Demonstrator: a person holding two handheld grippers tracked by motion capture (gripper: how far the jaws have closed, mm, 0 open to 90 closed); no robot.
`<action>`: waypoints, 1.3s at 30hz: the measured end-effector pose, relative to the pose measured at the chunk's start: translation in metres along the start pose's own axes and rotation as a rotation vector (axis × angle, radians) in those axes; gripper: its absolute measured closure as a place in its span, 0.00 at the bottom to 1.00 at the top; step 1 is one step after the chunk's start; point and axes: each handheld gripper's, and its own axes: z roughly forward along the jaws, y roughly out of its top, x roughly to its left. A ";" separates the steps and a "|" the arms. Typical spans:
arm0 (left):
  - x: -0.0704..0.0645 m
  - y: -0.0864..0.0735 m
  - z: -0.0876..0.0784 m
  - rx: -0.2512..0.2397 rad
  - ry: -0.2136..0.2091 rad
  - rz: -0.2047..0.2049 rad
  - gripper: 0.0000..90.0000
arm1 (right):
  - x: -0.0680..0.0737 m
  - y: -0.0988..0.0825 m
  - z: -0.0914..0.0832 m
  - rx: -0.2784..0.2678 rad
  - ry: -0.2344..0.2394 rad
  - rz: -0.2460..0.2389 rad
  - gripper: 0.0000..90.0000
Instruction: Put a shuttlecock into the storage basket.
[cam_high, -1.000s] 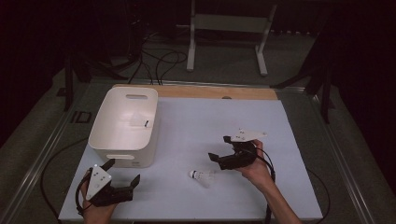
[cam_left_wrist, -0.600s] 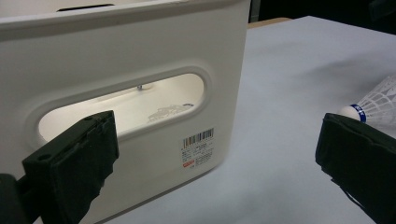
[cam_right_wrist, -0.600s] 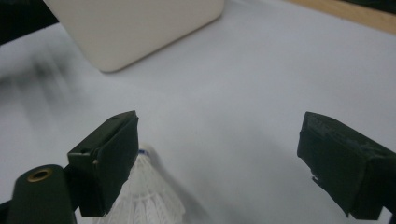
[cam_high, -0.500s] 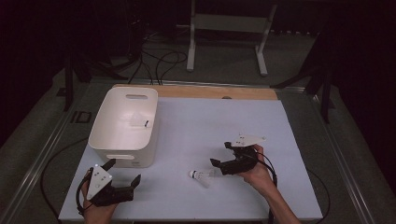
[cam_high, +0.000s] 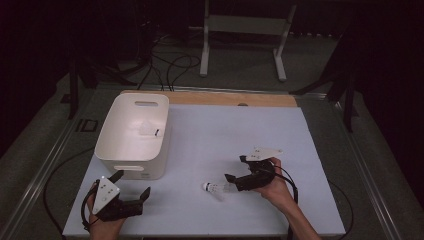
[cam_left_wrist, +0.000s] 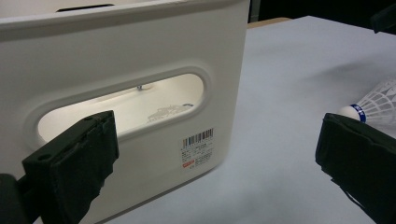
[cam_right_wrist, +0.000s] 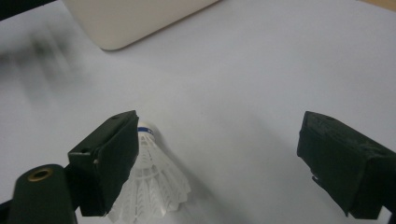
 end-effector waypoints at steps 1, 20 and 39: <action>0.000 0.000 0.000 0.000 0.000 0.000 0.00 | 0.000 0.000 0.000 0.003 0.001 -0.001 0.14; 0.000 0.000 -0.001 -0.001 0.003 0.000 0.00 | 0.001 -0.012 0.004 0.041 0.003 -0.017 0.16; 0.000 0.000 -0.001 -0.001 0.002 0.001 0.00 | 0.004 -0.032 0.014 0.106 -0.007 -0.036 0.17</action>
